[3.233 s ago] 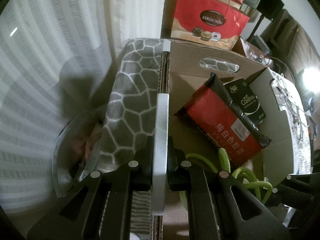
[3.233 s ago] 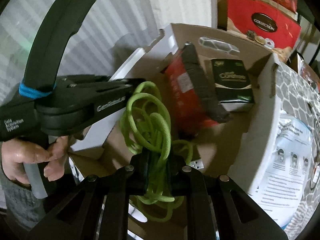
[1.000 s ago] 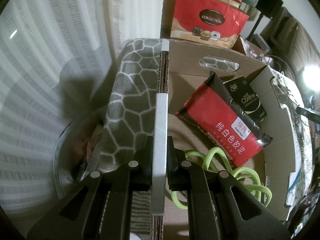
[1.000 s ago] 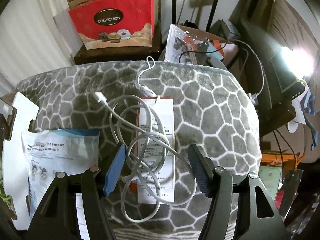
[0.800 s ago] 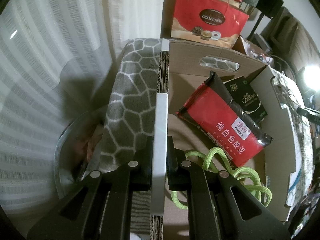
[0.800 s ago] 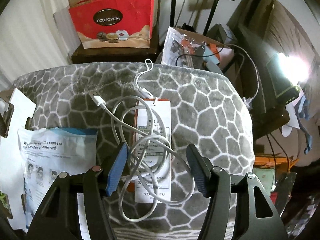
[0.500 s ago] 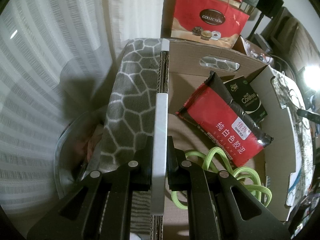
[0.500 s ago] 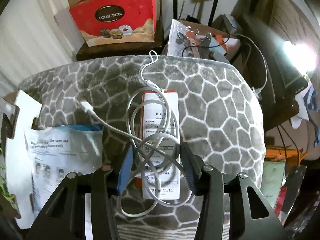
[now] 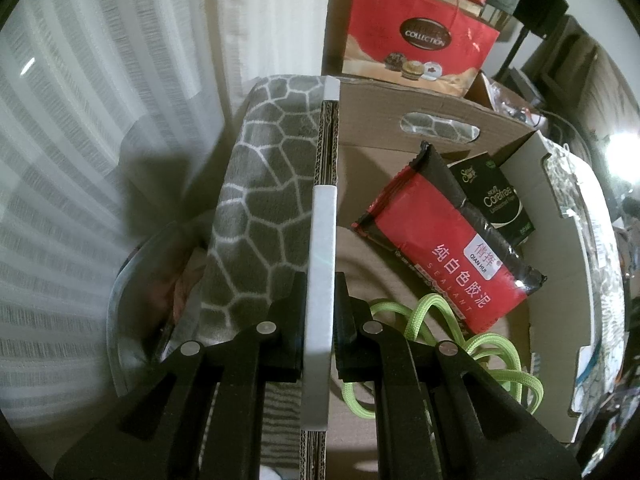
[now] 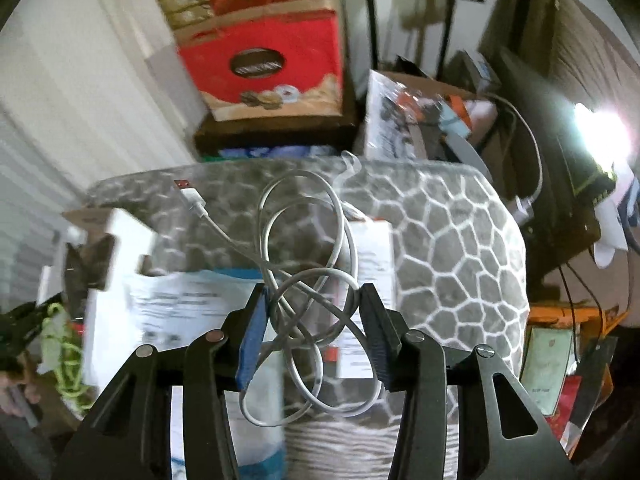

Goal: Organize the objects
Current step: 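Lift the white cable and drop it into the box with the right gripper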

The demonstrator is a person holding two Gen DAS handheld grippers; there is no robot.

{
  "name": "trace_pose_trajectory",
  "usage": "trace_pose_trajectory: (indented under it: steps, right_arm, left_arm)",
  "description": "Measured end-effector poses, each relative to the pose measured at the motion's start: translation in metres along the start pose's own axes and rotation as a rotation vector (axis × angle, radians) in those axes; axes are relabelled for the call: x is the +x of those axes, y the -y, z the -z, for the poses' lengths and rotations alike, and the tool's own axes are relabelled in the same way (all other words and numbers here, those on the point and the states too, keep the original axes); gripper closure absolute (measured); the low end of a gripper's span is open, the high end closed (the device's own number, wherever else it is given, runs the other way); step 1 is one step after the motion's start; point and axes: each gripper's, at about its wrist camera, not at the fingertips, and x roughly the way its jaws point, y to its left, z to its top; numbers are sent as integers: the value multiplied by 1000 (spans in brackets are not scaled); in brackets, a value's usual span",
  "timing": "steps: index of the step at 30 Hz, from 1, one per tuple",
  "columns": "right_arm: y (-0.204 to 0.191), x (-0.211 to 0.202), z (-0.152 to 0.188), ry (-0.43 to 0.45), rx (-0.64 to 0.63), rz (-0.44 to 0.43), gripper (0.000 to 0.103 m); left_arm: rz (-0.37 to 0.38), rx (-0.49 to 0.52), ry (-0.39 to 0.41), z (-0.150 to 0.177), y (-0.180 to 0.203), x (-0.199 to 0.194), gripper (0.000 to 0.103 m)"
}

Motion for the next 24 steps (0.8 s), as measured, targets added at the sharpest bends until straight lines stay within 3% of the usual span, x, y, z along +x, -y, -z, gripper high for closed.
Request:
trace_pose_trajectory:
  steps: [12,24]
  right_arm:
    - [-105,-12,-8,-27,-126,-168,57]
    - [-186,15,-7,-98,-197,-248,57]
  left_arm:
    - [-3,2,0,0,0,0,93]
    - [2,-2,0,0,-1,0,93]
